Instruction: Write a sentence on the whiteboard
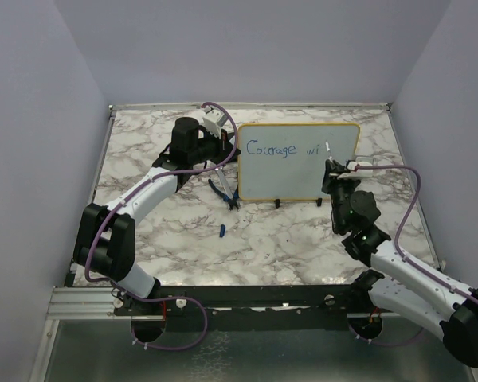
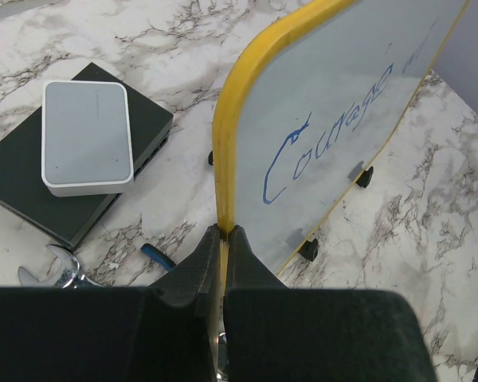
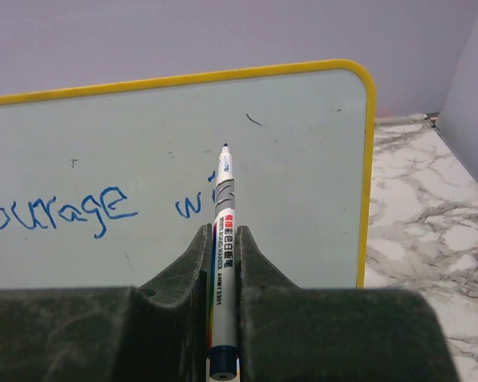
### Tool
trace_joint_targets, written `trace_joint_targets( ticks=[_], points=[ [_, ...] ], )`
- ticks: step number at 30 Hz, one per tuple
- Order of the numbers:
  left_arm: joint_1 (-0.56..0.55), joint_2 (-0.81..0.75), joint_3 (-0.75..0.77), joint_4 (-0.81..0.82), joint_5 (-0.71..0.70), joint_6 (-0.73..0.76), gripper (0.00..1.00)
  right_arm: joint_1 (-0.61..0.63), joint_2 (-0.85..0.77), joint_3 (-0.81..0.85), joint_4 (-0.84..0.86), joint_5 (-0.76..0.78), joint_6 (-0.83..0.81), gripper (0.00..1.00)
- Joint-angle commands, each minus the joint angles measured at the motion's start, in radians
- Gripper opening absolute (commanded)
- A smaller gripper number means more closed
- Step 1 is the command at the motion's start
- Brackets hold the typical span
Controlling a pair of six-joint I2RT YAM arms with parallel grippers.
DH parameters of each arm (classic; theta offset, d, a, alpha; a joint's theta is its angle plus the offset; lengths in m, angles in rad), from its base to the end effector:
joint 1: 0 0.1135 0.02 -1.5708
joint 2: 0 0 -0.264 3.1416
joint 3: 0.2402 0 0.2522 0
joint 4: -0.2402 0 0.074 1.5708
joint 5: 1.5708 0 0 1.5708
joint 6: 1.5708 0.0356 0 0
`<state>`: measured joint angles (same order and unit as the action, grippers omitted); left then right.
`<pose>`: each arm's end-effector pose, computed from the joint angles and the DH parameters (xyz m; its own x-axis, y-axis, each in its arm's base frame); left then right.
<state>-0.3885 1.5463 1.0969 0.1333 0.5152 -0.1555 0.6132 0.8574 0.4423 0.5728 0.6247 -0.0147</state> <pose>0.3265 -0.1526 0.2924 -0.4024 0.0191 -0.9153 0.7093 0.6386 -0.2985 0.1732 0.0965 0.2854 0.1283 0.0757 -0.9888 0.0075 0.9970 0.0773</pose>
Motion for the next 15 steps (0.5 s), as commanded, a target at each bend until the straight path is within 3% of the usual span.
trace_joint_targets(
  ticks=[1, 15],
  points=[
    [-0.009, -0.032, -0.008, -0.002, 0.013, 0.009, 0.00, -0.008, 0.025, 0.010, -0.053, 0.029, 0.046, 0.01],
    [-0.009, -0.035, -0.009, -0.002, 0.013, 0.010, 0.00, -0.016, 0.033, -0.007, -0.082, 0.028, 0.078, 0.01]
  ],
)
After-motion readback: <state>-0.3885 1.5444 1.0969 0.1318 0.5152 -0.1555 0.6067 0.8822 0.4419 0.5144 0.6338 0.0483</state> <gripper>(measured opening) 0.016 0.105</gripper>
